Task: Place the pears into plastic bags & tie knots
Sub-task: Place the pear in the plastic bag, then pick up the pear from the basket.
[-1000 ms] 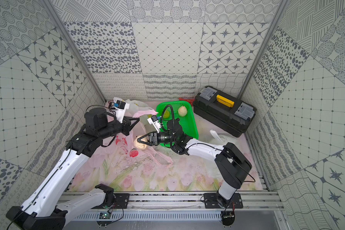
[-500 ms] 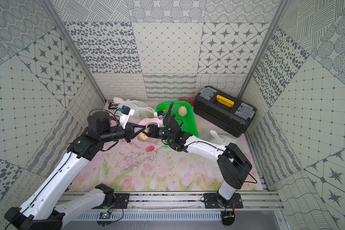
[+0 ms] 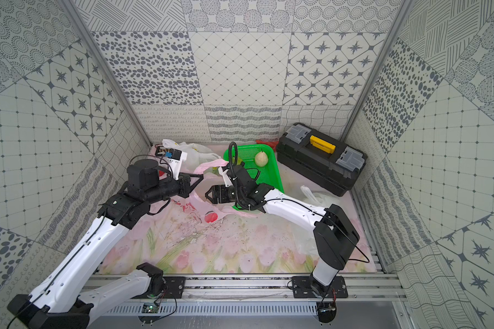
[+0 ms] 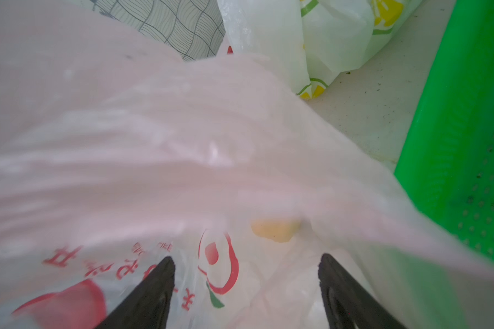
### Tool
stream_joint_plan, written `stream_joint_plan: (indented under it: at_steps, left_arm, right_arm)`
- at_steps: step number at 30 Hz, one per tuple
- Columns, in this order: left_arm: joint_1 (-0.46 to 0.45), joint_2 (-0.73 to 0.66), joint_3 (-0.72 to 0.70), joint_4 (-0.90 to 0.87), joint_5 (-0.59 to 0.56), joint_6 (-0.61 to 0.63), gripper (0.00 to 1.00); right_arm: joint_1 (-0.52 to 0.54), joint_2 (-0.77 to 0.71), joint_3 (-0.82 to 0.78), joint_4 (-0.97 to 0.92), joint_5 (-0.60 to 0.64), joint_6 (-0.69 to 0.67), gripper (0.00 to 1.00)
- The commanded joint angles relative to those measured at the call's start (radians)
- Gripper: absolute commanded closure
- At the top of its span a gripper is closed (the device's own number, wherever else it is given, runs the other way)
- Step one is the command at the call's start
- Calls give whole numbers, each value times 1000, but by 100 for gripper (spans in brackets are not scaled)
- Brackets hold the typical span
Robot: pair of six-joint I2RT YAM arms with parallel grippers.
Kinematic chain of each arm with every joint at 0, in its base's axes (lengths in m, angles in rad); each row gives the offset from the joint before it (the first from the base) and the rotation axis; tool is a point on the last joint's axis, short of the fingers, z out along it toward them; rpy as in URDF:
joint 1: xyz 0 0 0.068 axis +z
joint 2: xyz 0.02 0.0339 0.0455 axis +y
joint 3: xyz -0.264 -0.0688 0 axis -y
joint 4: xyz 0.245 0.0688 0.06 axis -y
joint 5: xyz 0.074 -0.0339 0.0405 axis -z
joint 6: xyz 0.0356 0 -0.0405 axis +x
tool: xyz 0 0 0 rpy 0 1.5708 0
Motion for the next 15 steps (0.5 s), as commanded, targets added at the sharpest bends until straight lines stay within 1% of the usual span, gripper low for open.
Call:
stream_joint_plan:
  at_steps: [1,4,7,8,10,12,15]
  left_arm:
    - [9,40,13,-55,-265,-6,100]
    - [9,98,40,-87,-270,16,100]
    - [9,129,49,-70,-220,15,100]
    - [7,133,52,-61,-205,16,100]
    - [6,134,59,-54,-199,22,100]
    - [6,126,70,-63,-195,45,100]
    - [5,104,72,-72,-191,75,100]
  right_arm:
    - [-96,-121,26,10,-80,-1,21]
    - [-201,-149,8,22,-73,48,21]
    - [-295,-101,20,-3,-8,85,23]
    - [-320,-74,33,-14,50,82,24]
    - [-343,1,86,-48,180,32,24]
    - [-349,100,163,-84,345,-22,24]
    - [-357,246,271,-75,484,-65,24]
